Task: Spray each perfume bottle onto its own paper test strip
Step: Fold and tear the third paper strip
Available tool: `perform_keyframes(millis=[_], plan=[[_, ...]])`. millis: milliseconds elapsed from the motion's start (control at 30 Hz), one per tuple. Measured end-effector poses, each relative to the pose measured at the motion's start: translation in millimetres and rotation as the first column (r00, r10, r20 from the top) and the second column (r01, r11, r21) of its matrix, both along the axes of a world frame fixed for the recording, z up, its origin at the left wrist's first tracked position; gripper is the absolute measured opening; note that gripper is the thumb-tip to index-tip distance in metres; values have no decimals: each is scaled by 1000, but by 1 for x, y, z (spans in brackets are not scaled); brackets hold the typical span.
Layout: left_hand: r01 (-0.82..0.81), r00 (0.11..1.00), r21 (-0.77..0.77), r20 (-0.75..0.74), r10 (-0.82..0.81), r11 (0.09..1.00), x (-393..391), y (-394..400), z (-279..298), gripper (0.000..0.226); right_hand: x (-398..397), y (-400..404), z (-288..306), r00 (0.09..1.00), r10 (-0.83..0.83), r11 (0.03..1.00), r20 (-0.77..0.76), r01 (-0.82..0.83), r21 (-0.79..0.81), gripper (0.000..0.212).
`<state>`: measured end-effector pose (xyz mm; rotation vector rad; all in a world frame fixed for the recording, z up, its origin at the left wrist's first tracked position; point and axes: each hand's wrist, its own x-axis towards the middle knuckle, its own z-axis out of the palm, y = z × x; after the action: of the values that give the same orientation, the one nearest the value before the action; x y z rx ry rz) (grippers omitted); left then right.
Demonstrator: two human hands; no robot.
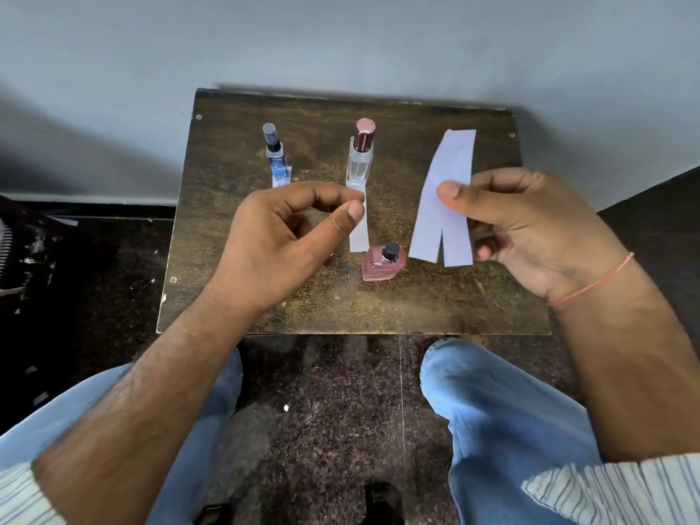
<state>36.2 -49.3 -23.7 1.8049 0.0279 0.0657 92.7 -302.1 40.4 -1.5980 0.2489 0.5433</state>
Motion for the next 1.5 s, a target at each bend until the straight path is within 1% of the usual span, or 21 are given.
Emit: perform_keyframes(millis=[100, 167, 233, 300, 400, 567, 667, 800, 933, 1000, 1067, 1233, 1367, 1500], plan=[[43, 999, -85, 25, -41, 995, 0, -2, 8, 14, -6, 16, 8, 992, 124, 992, 13, -125, 12, 18], [70, 997, -149, 47, -64, 986, 2, -2, 12, 15, -9, 25, 11, 984, 178, 984, 32, -177, -6, 18], [80, 996, -195, 60, -70, 978, 2, 1, 13, 18, -11, 34, 13, 976, 210, 977, 61, -208, -36, 24], [84, 995, -218, 63, -72, 972, 2, 4, 15, 18, -12, 40, 13, 971, 227, 973, 78, -223, -56, 26], [63, 998, -234, 42, -55, 970, 3, 6, 14, 14, -13, 47, 12, 966, 240, 970, 100, -235, -60, 20], [10, 1000, -226, -3, -11, 974, 3, 11, 13, 5, -12, 53, 16, 964, 244, 970, 102, -241, -37, 28], [-26, 999, -223, -28, 20, 974, 2, 13, 12, 8, -12, 56, 20, 971, 218, 976, 98, -217, -18, 30], [-69, 998, -159, -7, 69, 985, 2, 16, 12, 6, -12, 57, 23, 966, 222, 975, 131, -224, -2, 12], [-104, 994, -5, 17, 104, 995, 1, 20, 13, 9, -12, 57, 27, 968, 229, 972, 100, -232, 27, 14], [-113, 993, 99, 30, 111, 989, 0, 20, 15, 10, -11, 56, 29, 970, 232, 971, 75, -236, 42, 15], [-128, 992, 162, 38, 124, 978, -1, 21, 18, 11, -10, 55, 29, 973, 228, 971, 47, -231, 62, 14], [-143, 989, 242, 64, 131, 960, -2, 20, 21, 12, -9, 51, 30, 970, 243, 967, 15, -244, 69, 13], [-179, 983, 307, 94, 157, 935, -3, 21, 21, 6, -7, 46, 30, 969, 249, 965, 0, -248, 86, 11], [-180, 981, 361, 133, 140, 915, -4, 17, 24, 4, -6, 44, 28, 966, 259, 961, -6, -257, 99, 10]])
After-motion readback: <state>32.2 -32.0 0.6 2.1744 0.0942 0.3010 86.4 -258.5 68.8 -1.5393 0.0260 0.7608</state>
